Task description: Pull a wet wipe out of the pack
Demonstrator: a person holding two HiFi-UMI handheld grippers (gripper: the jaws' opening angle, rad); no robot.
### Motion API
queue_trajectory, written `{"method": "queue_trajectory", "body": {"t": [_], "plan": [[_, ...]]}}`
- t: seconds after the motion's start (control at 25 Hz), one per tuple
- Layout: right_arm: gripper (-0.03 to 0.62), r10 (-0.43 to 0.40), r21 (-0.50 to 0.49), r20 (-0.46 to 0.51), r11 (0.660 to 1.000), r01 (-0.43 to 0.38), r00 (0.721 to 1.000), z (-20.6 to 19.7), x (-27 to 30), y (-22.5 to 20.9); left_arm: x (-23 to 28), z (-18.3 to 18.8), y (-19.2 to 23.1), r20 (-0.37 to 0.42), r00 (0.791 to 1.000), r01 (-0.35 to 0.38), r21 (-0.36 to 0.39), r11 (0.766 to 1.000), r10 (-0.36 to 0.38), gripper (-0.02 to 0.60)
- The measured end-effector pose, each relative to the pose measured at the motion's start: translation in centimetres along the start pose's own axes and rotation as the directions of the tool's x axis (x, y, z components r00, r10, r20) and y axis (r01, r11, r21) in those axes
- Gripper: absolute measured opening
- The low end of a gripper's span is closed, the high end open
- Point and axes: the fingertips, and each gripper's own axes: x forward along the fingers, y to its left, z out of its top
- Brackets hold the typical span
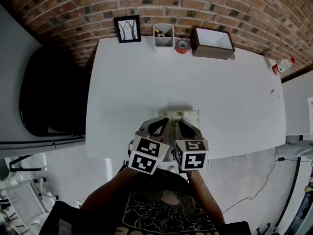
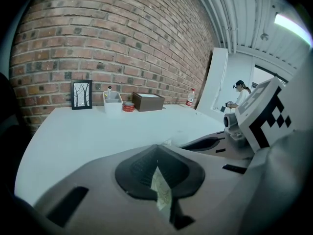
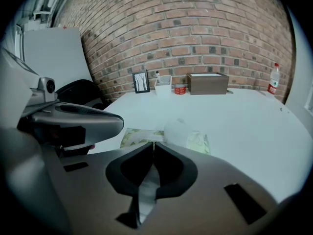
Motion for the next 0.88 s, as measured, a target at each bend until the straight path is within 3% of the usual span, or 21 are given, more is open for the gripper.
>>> {"method": "queue_trajectory", "body": {"t": [0.32, 0.88], "plan": [[0.018, 0.044, 0.055, 0.018, 0.997, -0.045, 0.999, 0.3, -0.2, -0.1, -0.3, 0.3, -0.3, 0.009, 1.000, -0.017, 0.011, 1.000, 0.017, 0.012], [0.017, 0.084, 0.039, 0.128, 0.995, -0.089, 0.988, 2.4, -2.2, 0.2, -1.3, 1.4, -0.7, 0.046, 0.997, -0.058, 0.019, 0.998, 0.057, 0.012]]}}
